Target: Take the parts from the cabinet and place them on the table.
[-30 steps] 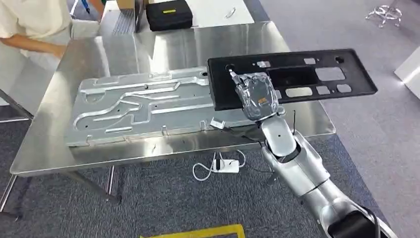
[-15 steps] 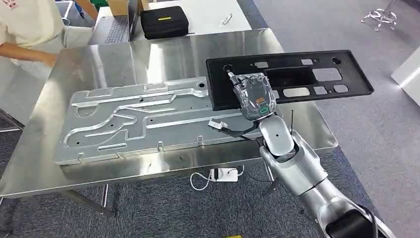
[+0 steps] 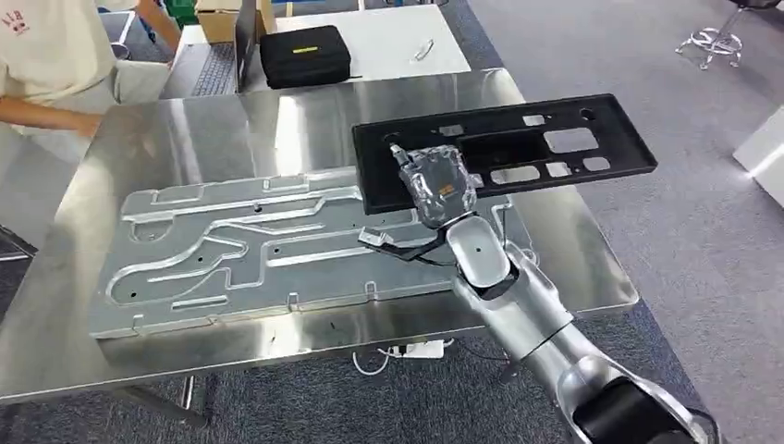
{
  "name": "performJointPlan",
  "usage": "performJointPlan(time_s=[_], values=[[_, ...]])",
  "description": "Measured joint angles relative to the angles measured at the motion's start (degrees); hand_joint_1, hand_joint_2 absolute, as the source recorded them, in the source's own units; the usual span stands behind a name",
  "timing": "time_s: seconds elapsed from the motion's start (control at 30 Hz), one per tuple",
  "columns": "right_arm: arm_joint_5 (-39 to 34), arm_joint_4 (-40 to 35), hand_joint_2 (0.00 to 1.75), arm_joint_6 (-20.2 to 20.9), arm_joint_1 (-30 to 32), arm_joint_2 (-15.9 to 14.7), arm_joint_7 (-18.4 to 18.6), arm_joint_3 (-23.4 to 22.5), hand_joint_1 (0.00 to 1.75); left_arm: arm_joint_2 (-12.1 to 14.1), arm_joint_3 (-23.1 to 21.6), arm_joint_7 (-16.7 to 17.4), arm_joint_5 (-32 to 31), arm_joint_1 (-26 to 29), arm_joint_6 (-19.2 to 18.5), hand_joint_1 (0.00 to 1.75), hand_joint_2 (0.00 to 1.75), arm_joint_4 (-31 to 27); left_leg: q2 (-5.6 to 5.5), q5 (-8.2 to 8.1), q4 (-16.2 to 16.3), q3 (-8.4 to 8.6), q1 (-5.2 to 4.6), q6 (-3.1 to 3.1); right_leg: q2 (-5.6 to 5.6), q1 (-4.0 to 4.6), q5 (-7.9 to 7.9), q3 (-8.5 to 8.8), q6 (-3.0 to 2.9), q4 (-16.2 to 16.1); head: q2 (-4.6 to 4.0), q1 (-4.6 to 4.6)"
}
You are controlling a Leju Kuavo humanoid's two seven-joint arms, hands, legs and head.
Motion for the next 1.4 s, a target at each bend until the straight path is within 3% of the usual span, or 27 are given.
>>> performJointPlan(time_s=[0.07,0.13,0.17,0.23,0.27,0.3,0.33,0.37,0.43,0.5,0.53,0.57,0.6,0.63,0.83,0.97,1.03,1.1,1.23,1.27,1.4], values=[[-0.08,4.39,1.75,-0.04,-0.62,3.51,-0.41,0.37,1.75,-0.50,-0.50,0.48,-0.06,-0.05,0.39,0.00,1.75,-0.02,0.23,0.09,-0.05,0.97,0.08,-0.65,0.32,0.08,-0.23,0.34,-1.08,-0.11,0.00,0.00],[-0.13,6.55,1.75,-0.07,-1.15,5.87,-0.66,0.61,1.75,-1.05,-0.70,0.66,-0.02,-0.22,0.81,0.00,1.75,0.00,0.21,0.06,3.15,-0.54,0.29,-1.07,0.44,-0.20,-0.39,1.63,-1.61,-0.82,0.00,0.00],[-0.17,7.80,1.75,0.02,-1.60,7.21,-0.87,1.09,1.75,-1.16,-0.72,0.68,0.07,-0.28,0.92,0.00,1.75,0.00,0.22,-0.50,6.79,-2.64,0.32,-1.21,0.45,-0.15,-0.59,1.95,-1.91,-0.93,0.00,-0.02],[-0.28,9.20,1.75,0.13,-1.59,8.47,-1.18,2.03,1.75,-1.27,-0.74,0.85,0.20,-0.16,0.81,0.00,1.75,0.00,0.20,-4.04,14.87,-8.09,0.28,-1.58,0.50,0.06,-1.23,2.54,-2.37,-0.94,0.00,-0.02],[-0.31,9.76,1.75,0.28,-1.32,8.78,-1.51,2.34,1.75,-1.31,-0.74,0.94,0.20,0.03,0.63,0.00,1.75,0.00,0.20,-5.74,17.70,-10.48,0.28,-1.62,0.51,0.24,-1.62,2.93,-2.51,-0.93,0.00,-0.02],[-0.41,10.37,1.75,0.57,-1.06,9.21,-1.64,2.62,1.75,-1.40,-0.74,1.00,0.22,0.25,0.52,0.00,1.75,0.00,0.20,-6.01,18.25,-11.81,0.28,-1.52,0.58,0.39,-2.03,3.37,-2.55,-0.93,0.00,0.00],[-0.46,10.98,1.75,0.68,-0.91,9.65,-1.64,2.79,1.75,-1.46,-0.74,1.03,0.28,0.49,0.39,0.00,1.75,0.00,0.20,-4.51,16.55,-11.94,0.28,-1.36,0.63,0.47,-2.39,3.82,-2.54,-0.91,0.00,-0.02],[-0.50,11.62,1.75,0.83,-0.90,9.87,-1.64,2.88,1.75,-1.53,-0.74,1.03,0.41,0.69,0.39,0.00,1.75,0.00,0.19,-1.37,12.70,-11.00,0.26,-1.16,0.75,0.53,-2.79,4.33,-2.47,-0.89,0.00,0.00],[-0.61,12.80,1.75,0.79,-0.89,10.59,-1.64,3.04,1.75,-1.57,-0.74,0.96,0.66,0.79,0.39,0.00,1.75,0.00,0.20,6.85,2.30,-7.51,0.13,-0.44,0.78,0.61,-3.63,5.43,-2.30,-0.91,0.00,0.00],[-0.66,13.83,1.75,0.76,-1.12,10.92,-1.73,3.12,1.75,-1.68,-0.74,0.83,0.79,0.62,0.39,0.00,1.75,0.00,0.10,4.82,0.22,-7.39,-0.53,0.01,0.89,0.66,-3.88,5.43,-1.81,-0.95,0.00,0.02],[-0.77,14.49,0.00,0.74,-1.11,11.20,-1.84,3.14,0.00,-1.71,-0.74,0.79,0.88,0.66,0.39,0.00,1.75,0.00,-0.02,6.03,0.59,-7.12,-0.56,0.29,0.91,0.71,-4.06,5.28,-1.43,-0.97,0.00,0.00],[-0.83,15.13,0.00,0.70,-0.96,11.44,-1.97,3.17,0.00,-1.73,-0.74,0.79,1.12,0.70,0.19,0.00,1.75,0.00,-0.05,6.38,0.48,-7.05,-0.55,0.25,0.90,0.77,-4.26,5.55,-1.21,-1.17,0.00,0.00],[-0.89,15.54,0.00,0.70,-0.93,11.55,-1.99,3.17,0.00,-1.81,-0.74,0.89,1.27,0.75,-0.02,0.00,1.75,0.00,-0.07,6.75,0.15,-6.97,-0.11,-0.49,0.75,1.17,-4.46,5.61,-2.19,-0.90,0.00,0.06],[-0.92,16.10,0.00,0.68,-1.05,11.73,-2.12,3.21,0.00,-1.84,-0.74,0.96,1.44,0.72,-0.39,0.00,1.75,0.00,-0.14,6.73,0.14,-7.00,-0.31,-0.47,0.83,1.03,-4.33,5.54,-2.73,-0.98,0.00,0.04],[-0.98,17.85,0.00,0.87,-1.28,12.36,-2.64,3.67,0.00,-2.08,-0.74,1.18,1.75,1.01,-0.81,0.00,1.75,0.00,-0.22,6.30,0.18,-6.95,-0.55,0.30,0.76,0.92,-4.35,6.13,-2.62,-1.99,0.00,0.11],[-1.05,18.61,0.00,1.16,-1.63,12.47,-2.64,4.15,0.00,-2.16,-0.74,1.18,1.79,1.24,-0.70,0.00,1.75,0.00,-0.22,6.30,0.19,-6.96,-0.60,0.44,0.76,0.88,-4.24,6.20,-2.21,-2.21,0.00,0.09],[-1.07,18.75,0.00,1.14,-1.68,12.60,-2.64,4.22,0.00,-2.21,-0.74,1.20,1.84,1.25,-0.68,0.00,1.75,0.00,-0.21,6.25,0.24,-6.97,-0.68,0.62,0.77,0.76,-4.22,6.21,-1.33,-2.24,0.00,0.09],[-1.07,18.92,0.00,1.14,-1.73,12.69,-2.64,4.28,0.00,-2.25,-0.74,1.22,1.84,1.26,-0.63,0.00,1.75,0.00,-0.20,6.25,0.33,-6.96,-0.70,0.65,0.77,0.73,-4.24,6.25,-0.92,-2.24,0.00,0.09],[-1.07,19.09,0.00,1.14,-1.80,12.71,-2.64,4.41,0.00,-2.29,-0.74,1.25,1.84,1.32,-0.63,0.00,1.75,0.00,-0.21,6.27,0.34,-6.95,-0.70,0.68,0.77,0.77,-4.21,6.24,-0.87,-2.23,0.00,0.09],[-1.07,19.09,0.00,1.14,-1.81,12.71,-2.64,4.43,0.00,-2.29,-0.74,1.25,1.84,1.33,-0.63,0.00,0.00,0.00,-0.21,6.27,0.34,-6.94,-0.70,0.68,0.77,0.79,-4.21,6.24,-0.87,-2.22,0.00,0.09],[-1.11,19.09,0.00,1.16,-1.84,12.71,-2.64,4.43,0.00,-2.29,-0.74,1.79,1.77,1.37,-0.57,0.00,0.00,0.00,-0.20,6.28,0.34,-6.93,-0.69,0.67,0.77,0.85,-4.21,6.24,-0.87,-2.18,0.00,0.09]])
